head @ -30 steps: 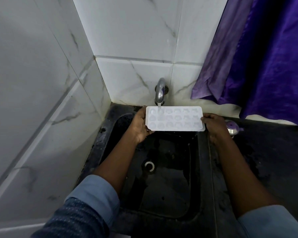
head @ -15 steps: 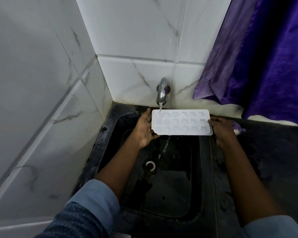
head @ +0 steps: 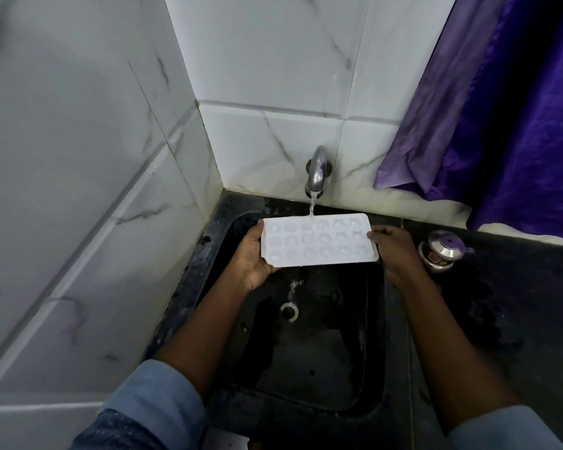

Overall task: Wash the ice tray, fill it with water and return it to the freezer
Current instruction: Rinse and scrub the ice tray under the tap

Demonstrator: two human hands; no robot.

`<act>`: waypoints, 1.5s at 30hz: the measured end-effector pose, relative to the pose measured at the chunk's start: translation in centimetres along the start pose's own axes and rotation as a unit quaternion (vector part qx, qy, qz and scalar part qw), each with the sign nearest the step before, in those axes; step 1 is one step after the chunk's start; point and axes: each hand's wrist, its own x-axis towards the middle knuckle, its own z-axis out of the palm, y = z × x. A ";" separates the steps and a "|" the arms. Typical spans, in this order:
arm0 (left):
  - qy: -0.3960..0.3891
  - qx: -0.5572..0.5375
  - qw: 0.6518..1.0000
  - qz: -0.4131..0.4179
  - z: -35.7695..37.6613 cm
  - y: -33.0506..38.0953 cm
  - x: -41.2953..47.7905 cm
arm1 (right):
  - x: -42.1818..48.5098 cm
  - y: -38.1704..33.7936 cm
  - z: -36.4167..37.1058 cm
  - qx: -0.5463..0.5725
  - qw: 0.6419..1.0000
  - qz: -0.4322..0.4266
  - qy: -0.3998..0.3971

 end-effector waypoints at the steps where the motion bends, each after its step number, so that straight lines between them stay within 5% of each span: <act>1: 0.004 -0.009 1.000 -0.004 -0.5 0.0 -0.2 | -0.2 -0.2 0.6 -0.001 1.000 0.000 -0.008; 11: 0.044 -0.068 0.996 0.026 -5.1 -0.3 -2.7 | 1.9 -3.3 6.3 -0.120 0.987 0.010 -0.110; 16: 0.054 -0.077 0.995 0.046 -7.5 -0.4 -3.7 | 4.1 -6.8 10.1 -0.139 0.984 -0.069 -0.093; 21: 0.072 -0.079 0.993 0.043 -9.0 -0.8 -4.8 | 7.6 -7.2 13.0 -0.162 0.983 -0.019 -0.086; 29: 0.074 -0.095 0.992 0.040 -9.3 -1.1 -6.3 | 6.6 -6.5 12.9 0.111 0.977 0.088 -0.162; 33: 0.063 -0.072 0.994 0.052 -8.5 -1.1 -7.1 | 5.2 -7.1 11.1 0.047 0.973 0.086 -0.208; 39: 0.049 -0.054 0.996 0.044 -7.7 -1.5 -8.0 | -0.6 -5.0 5.1 0.004 0.994 -0.048 -0.093; 45: 0.049 -0.046 0.997 0.040 -7.3 -2.3 -9.4 | -8.9 -0.5 1.2 -0.106 0.964 -0.218 -0.105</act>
